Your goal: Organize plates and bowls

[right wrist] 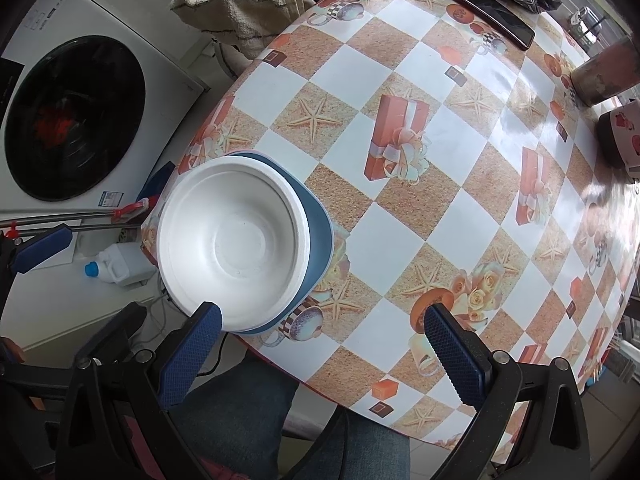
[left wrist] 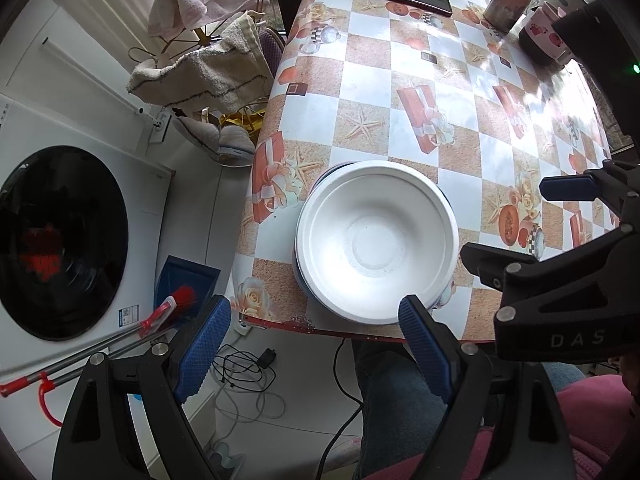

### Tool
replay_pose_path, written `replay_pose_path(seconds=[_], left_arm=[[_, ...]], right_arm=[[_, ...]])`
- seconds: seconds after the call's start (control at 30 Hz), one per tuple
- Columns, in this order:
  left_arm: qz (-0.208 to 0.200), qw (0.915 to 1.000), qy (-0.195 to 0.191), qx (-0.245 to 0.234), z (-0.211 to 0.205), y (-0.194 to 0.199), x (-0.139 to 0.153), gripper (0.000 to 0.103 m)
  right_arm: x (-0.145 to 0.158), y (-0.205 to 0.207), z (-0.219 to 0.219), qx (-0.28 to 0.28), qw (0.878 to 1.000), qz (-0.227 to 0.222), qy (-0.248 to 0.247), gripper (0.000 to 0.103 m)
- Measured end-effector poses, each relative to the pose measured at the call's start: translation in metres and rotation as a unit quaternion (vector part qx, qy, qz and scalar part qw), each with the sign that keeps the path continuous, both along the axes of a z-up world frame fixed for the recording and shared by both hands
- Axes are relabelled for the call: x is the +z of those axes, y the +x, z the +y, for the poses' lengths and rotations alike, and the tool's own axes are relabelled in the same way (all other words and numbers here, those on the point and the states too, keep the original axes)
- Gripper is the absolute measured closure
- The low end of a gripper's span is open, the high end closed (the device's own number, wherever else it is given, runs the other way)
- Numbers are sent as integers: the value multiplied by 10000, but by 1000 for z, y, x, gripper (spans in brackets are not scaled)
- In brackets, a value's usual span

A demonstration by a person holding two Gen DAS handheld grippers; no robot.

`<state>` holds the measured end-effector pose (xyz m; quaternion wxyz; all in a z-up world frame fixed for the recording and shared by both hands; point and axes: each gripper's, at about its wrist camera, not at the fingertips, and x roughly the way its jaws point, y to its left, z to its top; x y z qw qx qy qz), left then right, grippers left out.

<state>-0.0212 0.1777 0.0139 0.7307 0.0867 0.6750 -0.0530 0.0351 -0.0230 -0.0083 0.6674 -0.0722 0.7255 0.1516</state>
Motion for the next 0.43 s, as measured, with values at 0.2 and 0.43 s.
replay_pose_path(seconds=[0.2, 0.43], left_arm=[[46, 10000, 64, 6, -1, 1, -1, 15], [-8, 10000, -56, 28, -2, 3, 0, 15]], right_arm=[[-2, 1, 1, 43, 10000, 29, 43, 1], [-5, 1, 0, 39, 9999, 85, 133, 1]])
